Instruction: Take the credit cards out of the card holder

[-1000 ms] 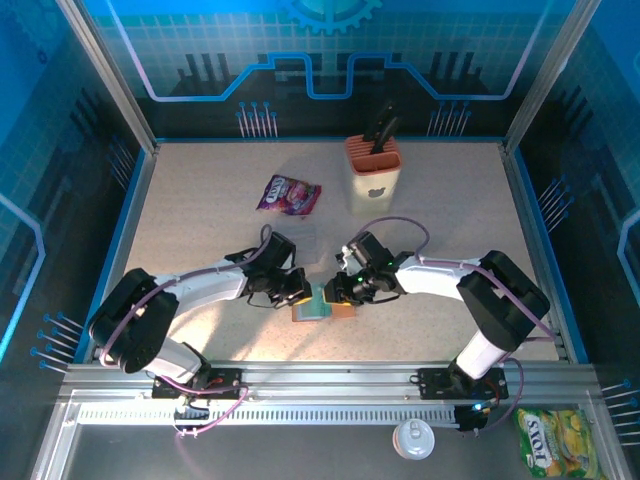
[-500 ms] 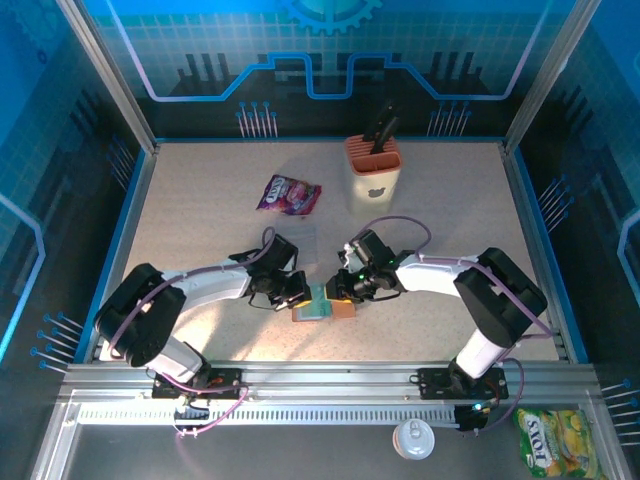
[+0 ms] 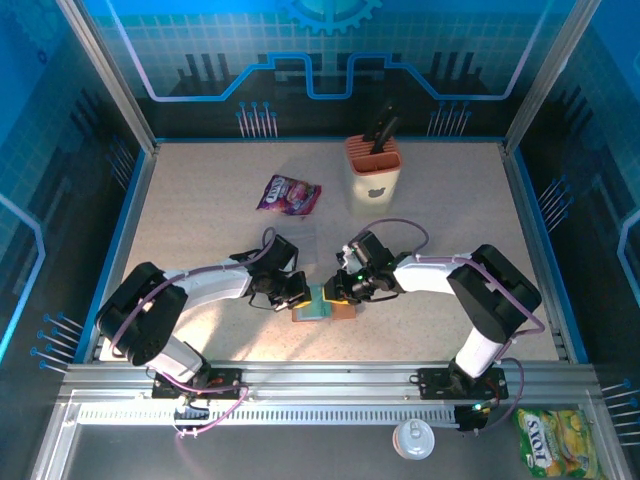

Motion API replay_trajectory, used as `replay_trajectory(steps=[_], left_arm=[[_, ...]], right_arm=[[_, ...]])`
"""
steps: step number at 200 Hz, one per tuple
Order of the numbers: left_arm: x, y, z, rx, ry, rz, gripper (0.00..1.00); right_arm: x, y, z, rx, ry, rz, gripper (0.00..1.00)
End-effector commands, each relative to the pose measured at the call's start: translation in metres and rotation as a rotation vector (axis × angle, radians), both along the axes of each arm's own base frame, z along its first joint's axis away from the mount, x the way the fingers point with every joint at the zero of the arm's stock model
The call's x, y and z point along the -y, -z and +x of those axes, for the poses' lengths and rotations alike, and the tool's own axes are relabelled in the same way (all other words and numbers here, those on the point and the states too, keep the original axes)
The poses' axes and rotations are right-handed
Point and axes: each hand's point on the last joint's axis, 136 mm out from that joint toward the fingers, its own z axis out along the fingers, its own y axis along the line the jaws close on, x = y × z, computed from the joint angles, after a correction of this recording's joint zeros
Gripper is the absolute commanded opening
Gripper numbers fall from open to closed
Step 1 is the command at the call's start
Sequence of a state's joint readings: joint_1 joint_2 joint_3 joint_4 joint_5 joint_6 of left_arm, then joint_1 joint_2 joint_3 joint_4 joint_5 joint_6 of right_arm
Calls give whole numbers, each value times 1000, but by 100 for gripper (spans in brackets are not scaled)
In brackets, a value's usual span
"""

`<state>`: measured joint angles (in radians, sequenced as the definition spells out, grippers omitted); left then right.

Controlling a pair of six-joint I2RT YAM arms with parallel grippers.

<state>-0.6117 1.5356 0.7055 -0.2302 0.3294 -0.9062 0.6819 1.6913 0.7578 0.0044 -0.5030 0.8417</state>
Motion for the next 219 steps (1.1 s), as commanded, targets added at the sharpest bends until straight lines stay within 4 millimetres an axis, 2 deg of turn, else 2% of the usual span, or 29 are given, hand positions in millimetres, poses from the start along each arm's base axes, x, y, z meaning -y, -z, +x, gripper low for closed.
replay_trajectory(steps=[1,88,122,219], left_arm=[[-8,12,-9,-38,17,56,7],[-8,11,-9,-35,15,54,7],[-9,10,-9,-31,13,55,7],[-9,10,-9,-30,11,56,7]], right_arm=[[1,5,-1,-33,6,18,28],[-2,2,-2,-28,2,46,23],[0,0,-1,-17,8,45,18],[19,-9,-2,18,17,26,9]])
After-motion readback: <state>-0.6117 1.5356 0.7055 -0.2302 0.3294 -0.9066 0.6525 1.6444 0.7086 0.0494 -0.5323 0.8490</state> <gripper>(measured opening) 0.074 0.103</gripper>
